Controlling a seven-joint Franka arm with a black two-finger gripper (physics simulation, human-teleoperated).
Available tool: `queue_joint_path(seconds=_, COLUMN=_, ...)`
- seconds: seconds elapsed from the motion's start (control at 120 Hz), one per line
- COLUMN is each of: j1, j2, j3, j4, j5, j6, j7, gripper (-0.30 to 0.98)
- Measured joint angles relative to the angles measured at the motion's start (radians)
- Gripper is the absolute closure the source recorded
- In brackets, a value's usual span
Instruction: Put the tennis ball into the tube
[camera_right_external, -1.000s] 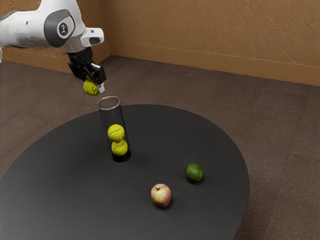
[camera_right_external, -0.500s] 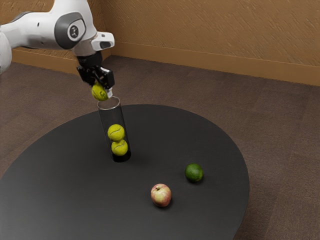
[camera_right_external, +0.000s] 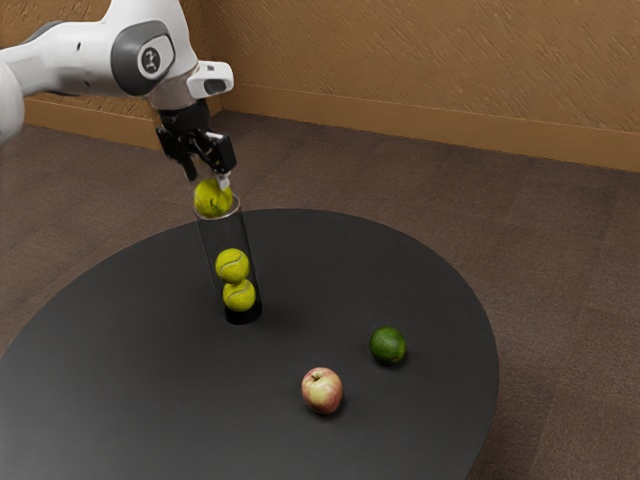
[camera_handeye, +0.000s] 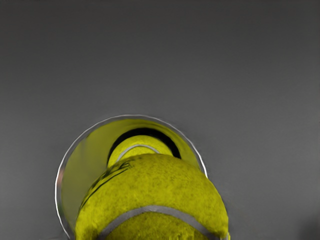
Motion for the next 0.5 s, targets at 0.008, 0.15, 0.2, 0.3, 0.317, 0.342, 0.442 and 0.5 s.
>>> queue_joint_path(seconds=0.008, j1=0.0, j2=0.0, j3=0.0, j4=0.0, j5=0.0, j6=0.0, j7=0.0, gripper=0.14)
queue_joint_path(seconds=0.15, j1=0.0, j2=-0.003, j3=0.0, j4=0.0, j5=-0.003, j6=-0.002, j7=0.0, gripper=0.08)
queue_joint_path(seconds=0.2, j1=0.0, j2=-0.009, j3=0.0, j4=-0.004, j5=-0.003, j6=-0.005, j7=0.0, gripper=0.07)
queue_joint_path(seconds=0.3, j1=0.01, j2=-0.024, j3=0.024, j4=-0.007, j5=0.003, j6=-0.054, j7=-0.007, gripper=0.05)
queue_joint_path(seconds=0.317, j1=0.014, j2=-0.024, j3=0.029, j4=-0.005, j5=0.005, j6=-0.063, j7=-0.008, gripper=0.05)
queue_joint_path(seconds=0.342, j1=0.019, j2=-0.023, j3=0.033, j4=-0.002, j5=0.006, j6=-0.074, j7=-0.01, gripper=0.04)
queue_joint_path(seconds=0.442, j1=0.004, j2=0.006, j3=0.033, j4=0.045, j5=0.02, j6=-0.108, j7=-0.016, gripper=0.03)
queue_joint_path(seconds=0.5, j1=0.0, j2=0.011, j3=0.032, j4=0.055, j5=0.028, j6=-0.122, j7=-0.019, gripper=0.03)
